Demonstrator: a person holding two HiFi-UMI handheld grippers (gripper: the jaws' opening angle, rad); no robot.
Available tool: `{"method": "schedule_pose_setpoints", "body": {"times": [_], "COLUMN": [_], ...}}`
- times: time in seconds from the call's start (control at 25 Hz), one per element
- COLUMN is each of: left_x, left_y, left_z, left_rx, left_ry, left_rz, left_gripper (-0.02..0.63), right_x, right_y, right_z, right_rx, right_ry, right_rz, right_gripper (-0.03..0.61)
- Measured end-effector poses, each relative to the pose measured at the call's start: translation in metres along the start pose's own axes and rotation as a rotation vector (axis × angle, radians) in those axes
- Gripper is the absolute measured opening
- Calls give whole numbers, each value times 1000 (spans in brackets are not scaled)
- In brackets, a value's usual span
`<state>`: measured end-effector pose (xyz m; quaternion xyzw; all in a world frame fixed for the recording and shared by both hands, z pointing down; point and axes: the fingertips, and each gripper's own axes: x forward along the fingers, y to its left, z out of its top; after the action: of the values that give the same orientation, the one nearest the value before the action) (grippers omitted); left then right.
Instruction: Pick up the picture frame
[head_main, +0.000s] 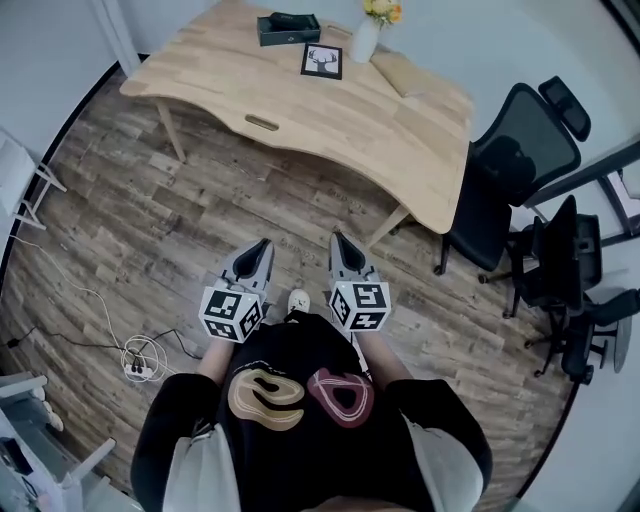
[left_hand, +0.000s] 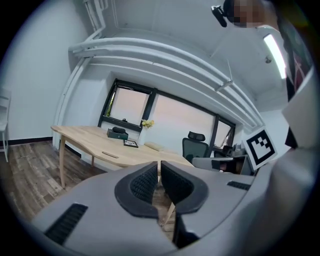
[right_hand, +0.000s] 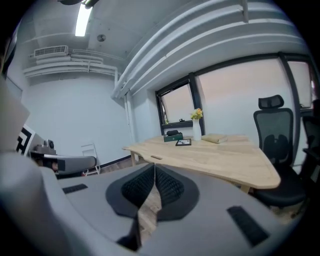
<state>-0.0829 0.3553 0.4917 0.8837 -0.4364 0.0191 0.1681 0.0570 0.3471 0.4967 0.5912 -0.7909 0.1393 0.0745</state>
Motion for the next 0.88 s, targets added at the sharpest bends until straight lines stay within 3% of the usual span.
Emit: {"method": "schedule_pose_setpoints", "body": {"times": [0.4, 0.88], "left_x": [73, 133], "left_y": [-15, -21], "left_z": [8, 8], "left_rx": [-15, 0], "left_ry": [-10, 47], "left_rz": [50, -6], "left_gripper": [29, 29], "right_x": [42, 54], "right_y": [-61, -99], "right_z": [9, 6], "right_rx": [34, 92], "right_ry": [39, 32], "right_rz": [74, 21], "right_gripper": [14, 15]}}
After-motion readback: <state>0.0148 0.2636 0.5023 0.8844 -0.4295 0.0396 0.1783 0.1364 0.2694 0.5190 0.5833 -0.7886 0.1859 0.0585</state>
